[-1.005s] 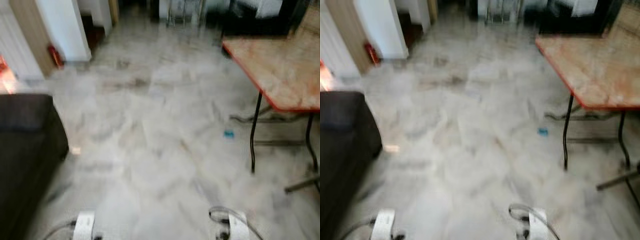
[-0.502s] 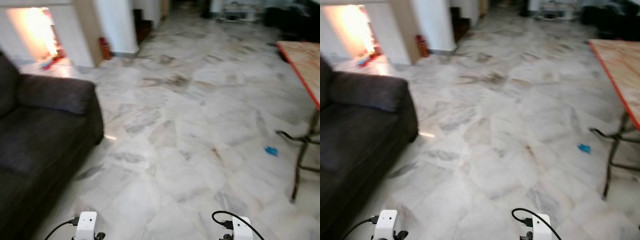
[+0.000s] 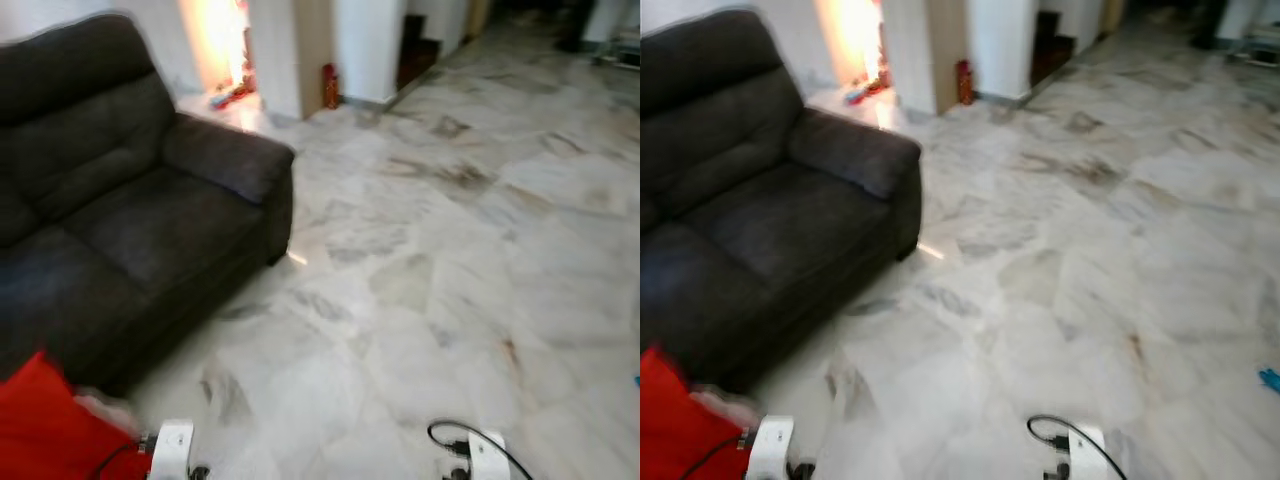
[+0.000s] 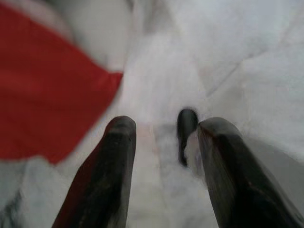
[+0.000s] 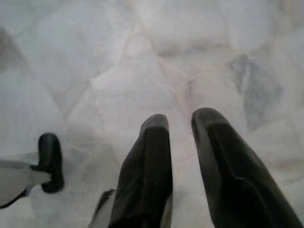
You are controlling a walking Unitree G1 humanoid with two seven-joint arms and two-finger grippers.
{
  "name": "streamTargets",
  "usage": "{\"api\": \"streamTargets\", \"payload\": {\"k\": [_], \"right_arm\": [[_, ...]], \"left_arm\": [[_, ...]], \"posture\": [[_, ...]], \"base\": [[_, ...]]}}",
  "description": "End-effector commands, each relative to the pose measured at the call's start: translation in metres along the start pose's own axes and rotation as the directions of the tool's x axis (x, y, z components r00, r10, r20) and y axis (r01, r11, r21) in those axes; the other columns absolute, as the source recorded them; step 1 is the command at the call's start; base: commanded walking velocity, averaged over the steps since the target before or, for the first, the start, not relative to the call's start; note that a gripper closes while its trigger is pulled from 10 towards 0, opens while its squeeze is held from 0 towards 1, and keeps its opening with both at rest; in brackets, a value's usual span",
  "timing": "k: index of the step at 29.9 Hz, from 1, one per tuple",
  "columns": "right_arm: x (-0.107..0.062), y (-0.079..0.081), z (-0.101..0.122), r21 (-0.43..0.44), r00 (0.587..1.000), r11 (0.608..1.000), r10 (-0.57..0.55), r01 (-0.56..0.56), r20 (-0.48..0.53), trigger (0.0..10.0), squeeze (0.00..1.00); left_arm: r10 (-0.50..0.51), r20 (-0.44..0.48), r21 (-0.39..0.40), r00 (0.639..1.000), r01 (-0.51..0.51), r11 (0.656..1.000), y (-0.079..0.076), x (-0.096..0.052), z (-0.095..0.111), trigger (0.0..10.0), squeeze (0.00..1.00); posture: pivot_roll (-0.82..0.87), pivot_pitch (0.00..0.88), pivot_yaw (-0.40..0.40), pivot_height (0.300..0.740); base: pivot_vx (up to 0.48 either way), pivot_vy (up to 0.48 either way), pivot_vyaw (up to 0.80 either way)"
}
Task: Move the pillow to the sofa from floor
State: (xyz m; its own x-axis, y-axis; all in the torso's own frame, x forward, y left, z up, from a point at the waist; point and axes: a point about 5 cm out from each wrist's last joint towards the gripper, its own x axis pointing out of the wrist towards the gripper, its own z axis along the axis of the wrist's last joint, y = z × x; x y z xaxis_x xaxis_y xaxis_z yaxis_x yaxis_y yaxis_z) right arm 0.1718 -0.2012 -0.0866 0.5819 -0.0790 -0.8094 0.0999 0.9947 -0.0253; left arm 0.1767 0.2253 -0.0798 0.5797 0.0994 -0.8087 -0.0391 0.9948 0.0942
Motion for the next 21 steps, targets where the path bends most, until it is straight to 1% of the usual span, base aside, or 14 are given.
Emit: {"api": "streamTargets", "payload": {"k": [1,17,21], "right_arm": [[0.0076,0.0651,0.0407,0.131,0.989,0.981,0.136,-0.142,0.058,10.0,0.0],[0.0078,0.0644,0.0421,0.125,0.988,0.981,0.141,-0.147,0.059,10.0,0.0],[0.0079,0.0645,0.0429,0.125,0.989,0.982,0.136,-0.143,0.061,10.0,0.0]], "left_arm": [[-0.117,-0.015,0.058,0.993,0.117,0.991,-0.0571,0.0068,0.0214,10.0,0.0],[-0.117,-0.017,0.069,0.993,0.118,0.991,-0.058,0.0069,0.022,10.0,0.0],[-0.119,-0.017,0.072,0.993,0.12,0.99,-0.0578,0.0071,0.0229,10.0,0.0]], "posture": [[-0.01,0.0,-0.047,0.74],[-0.01,0.0,-0.048,0.74],[-0.02,0.0,-0.035,0.74]], "base": [[0.0,0.0,0.8],[0.0,0.0,0.8],[0.0,0.0,0.8]]}}
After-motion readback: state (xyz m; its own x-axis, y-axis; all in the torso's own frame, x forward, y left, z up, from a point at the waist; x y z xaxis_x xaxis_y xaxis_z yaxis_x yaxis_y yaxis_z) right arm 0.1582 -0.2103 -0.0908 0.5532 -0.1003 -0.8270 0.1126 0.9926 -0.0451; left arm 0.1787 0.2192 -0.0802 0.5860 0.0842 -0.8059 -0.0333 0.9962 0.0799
